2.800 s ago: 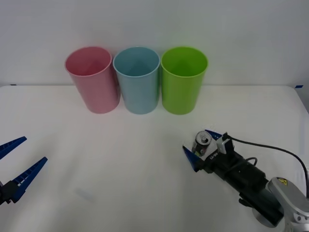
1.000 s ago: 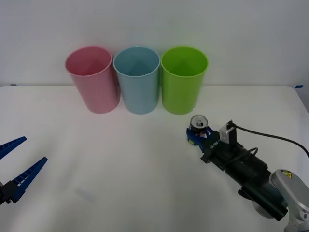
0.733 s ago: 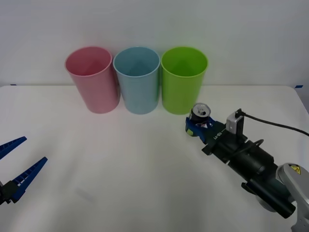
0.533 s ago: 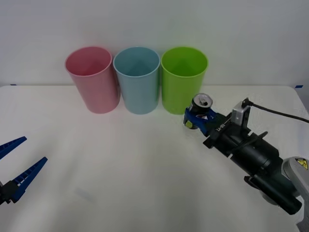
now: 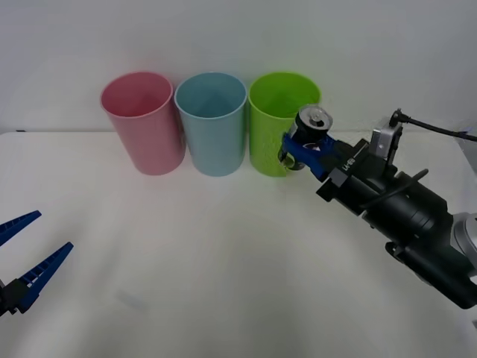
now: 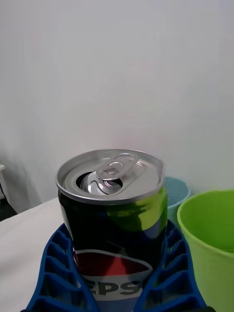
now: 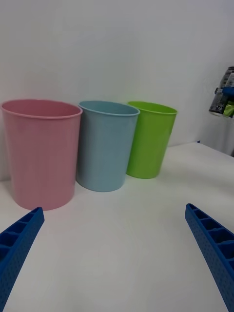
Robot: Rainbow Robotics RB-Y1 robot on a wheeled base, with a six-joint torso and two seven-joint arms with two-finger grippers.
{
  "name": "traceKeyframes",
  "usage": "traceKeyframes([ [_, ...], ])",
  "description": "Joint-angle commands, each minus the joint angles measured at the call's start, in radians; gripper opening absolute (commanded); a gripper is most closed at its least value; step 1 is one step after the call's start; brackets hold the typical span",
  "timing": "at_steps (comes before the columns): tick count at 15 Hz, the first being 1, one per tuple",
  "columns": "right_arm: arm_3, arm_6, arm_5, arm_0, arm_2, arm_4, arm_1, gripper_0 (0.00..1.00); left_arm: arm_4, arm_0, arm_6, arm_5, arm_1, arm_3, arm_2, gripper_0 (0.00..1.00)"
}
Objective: Grasp the object on the table and drop it into the matching bin: aluminum can to the light blue bin, PET bottle to the pink bin.
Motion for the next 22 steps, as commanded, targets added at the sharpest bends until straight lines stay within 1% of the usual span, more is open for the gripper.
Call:
traceKeyframes([
  [1, 0.000, -0.022, 0.059, -0.069, 0.023, 0.057, 0.001, 0.00, 0.000, 0.000, 0.000, 0.000, 0.000, 0.000, 0.000, 1.00],
  [3, 0.009, -0.039, 0.173, -0.139, 0.095, 0.062, -0.007, 0.00, 0.000, 0.000, 0.000, 0.000, 0.000, 0.000, 0.000, 1.00],
  [6, 0.077, -0.049, 0.260, -0.236, 0.161, 0.068, 0.015, 0.00, 0.000, 0.000, 0.000, 0.000, 0.000, 0.000, 0.000, 1.00],
  [7, 0.120, -0.049, 0.263, -0.276, 0.162, 0.079, 0.038, 0.00, 0.000, 0.000, 0.000, 0.000, 0.000, 0.000, 0.000, 1.00],
  [9, 0.210, -0.052, 0.265, -0.352, 0.162, 0.139, 0.095, 0.00, 0.000, 0.000, 0.000, 0.000, 0.000, 0.000, 0.000, 1.00],
  [10, 0.275, -0.056, 0.270, -0.400, 0.161, 0.146, 0.131, 0.00, 0.000, 0.000, 0.000, 0.000, 0.000, 0.000, 0.000, 1.00],
  [11, 0.305, -0.054, 0.277, -0.423, 0.161, 0.151, 0.148, 0.00, 0.000, 0.000, 0.000, 0.000, 0.000, 0.000, 0.000, 1.00],
  [13, 0.419, -0.051, 0.314, -0.514, 0.161, 0.169, 0.211, 0.00, 0.000, 0.000, 0.000, 0.000, 0.000, 0.000, 0.000, 1.00],
  [18, 0.652, -0.036, 0.391, -0.685, 0.161, 0.188, 0.308, 0.00, 0.000, 0.000, 0.000, 0.000, 0.000, 0.000, 0.000, 1.00],
  [22, 0.787, -0.020, 0.438, -0.771, 0.161, 0.200, 0.366, 0.00, 0.000, 0.000, 0.000, 0.000, 0.000, 0.000, 0.000, 1.00],
])
